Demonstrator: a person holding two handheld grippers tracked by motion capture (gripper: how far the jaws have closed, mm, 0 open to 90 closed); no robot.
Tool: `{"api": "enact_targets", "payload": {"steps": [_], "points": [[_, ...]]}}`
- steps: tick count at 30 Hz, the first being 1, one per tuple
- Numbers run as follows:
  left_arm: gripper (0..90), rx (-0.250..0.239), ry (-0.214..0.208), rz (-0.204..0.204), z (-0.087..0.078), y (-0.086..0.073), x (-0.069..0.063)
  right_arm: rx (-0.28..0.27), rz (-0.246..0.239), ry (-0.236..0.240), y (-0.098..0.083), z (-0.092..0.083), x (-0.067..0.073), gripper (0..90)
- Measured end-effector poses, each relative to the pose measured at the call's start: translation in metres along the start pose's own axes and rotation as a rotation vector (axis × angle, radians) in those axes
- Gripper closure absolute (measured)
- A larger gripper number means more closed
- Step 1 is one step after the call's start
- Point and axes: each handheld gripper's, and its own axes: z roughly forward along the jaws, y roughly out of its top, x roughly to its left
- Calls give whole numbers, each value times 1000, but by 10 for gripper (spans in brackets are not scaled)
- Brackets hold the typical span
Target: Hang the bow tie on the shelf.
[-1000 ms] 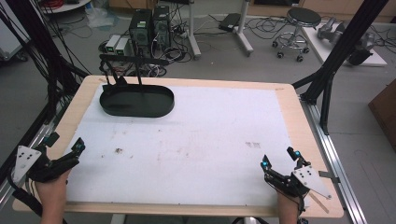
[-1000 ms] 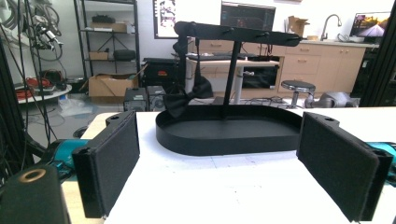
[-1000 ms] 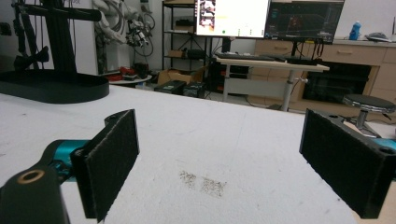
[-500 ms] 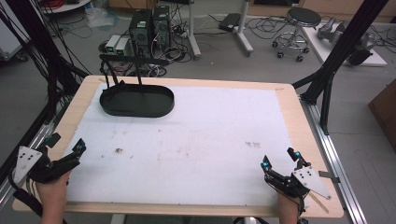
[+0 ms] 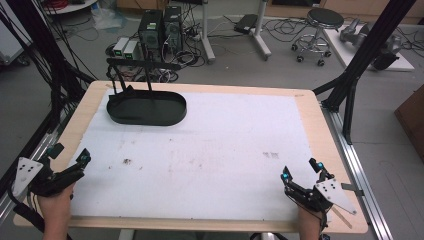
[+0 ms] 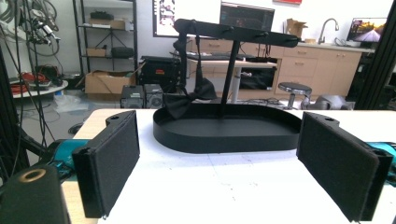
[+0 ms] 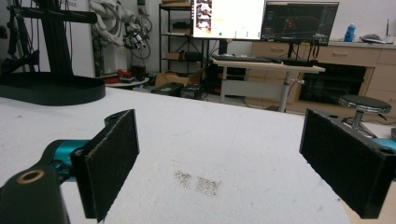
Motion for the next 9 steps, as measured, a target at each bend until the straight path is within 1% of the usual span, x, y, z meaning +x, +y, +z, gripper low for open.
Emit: {"api": "enact_targets", "payload": {"steps": [3,7,9], "points": [[137,-4,-1,-6,-1,1,1,1,2,-3,0,0,1,108],[136,2,-5,-10,-2,1,2,3,-7,-5,-1,-1,1,108],[136,5,-8,-7,-2,1,3,3,2,-6,-1,-2,1,108]]}}
